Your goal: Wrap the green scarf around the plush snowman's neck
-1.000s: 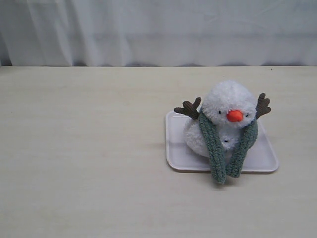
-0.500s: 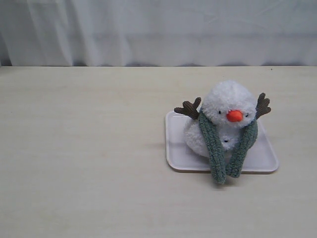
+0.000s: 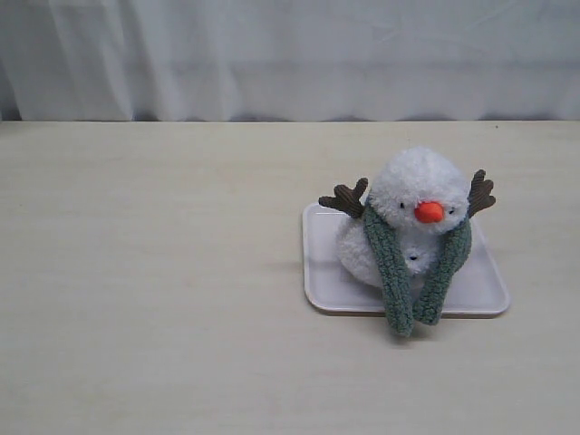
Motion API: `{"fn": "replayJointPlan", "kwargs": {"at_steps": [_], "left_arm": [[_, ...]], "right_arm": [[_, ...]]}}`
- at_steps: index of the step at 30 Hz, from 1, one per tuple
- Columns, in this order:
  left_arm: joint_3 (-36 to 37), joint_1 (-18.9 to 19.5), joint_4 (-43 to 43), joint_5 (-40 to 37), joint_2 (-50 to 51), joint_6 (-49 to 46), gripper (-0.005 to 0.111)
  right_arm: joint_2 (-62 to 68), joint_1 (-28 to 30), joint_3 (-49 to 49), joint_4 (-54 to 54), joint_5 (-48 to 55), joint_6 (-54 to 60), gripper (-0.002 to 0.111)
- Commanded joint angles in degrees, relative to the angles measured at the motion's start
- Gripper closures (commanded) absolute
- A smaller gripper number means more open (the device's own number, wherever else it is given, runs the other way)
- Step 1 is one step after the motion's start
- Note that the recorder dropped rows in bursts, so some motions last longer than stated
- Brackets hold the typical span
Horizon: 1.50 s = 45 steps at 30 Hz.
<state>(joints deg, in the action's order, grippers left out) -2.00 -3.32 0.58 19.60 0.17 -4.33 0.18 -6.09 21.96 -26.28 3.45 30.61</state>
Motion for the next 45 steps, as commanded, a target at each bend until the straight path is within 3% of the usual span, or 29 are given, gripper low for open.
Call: {"fn": "replayJointPlan", "kwargs": {"at_steps": [1, 6, 15, 33, 45], "left_arm": [[2.0, 0.1, -0.6, 0.7, -0.2, -0.1, 0.107], [2.0, 0.1, -4.8, -3.5, -0.2, -0.1, 0.107], [2.0, 0.1, -4.8, -7.6, -0.2, -0.1, 0.107], [2.0, 0.1, -4.1, -31.2, -0.2, 0.6, 0.107], [2.0, 0.1, -4.4, -37.3, -0.2, 0.6, 0.107]], "right_arm": [[-0.2, -0.1, -0.3, 0.2, -0.4, -0.2, 0.104], [-0.2, -0.1, -0.3, 0.2, -0.4, -0.2, 0.104], [-0.2, -0.1, -0.3, 0.2, -0.4, -0.2, 0.104], [-0.2, -0.1, -0.3, 0.2, -0.4, -0.2, 0.104], [-0.2, -0.1, -0.3, 0.2, -0.4, -0.2, 0.104]]}}
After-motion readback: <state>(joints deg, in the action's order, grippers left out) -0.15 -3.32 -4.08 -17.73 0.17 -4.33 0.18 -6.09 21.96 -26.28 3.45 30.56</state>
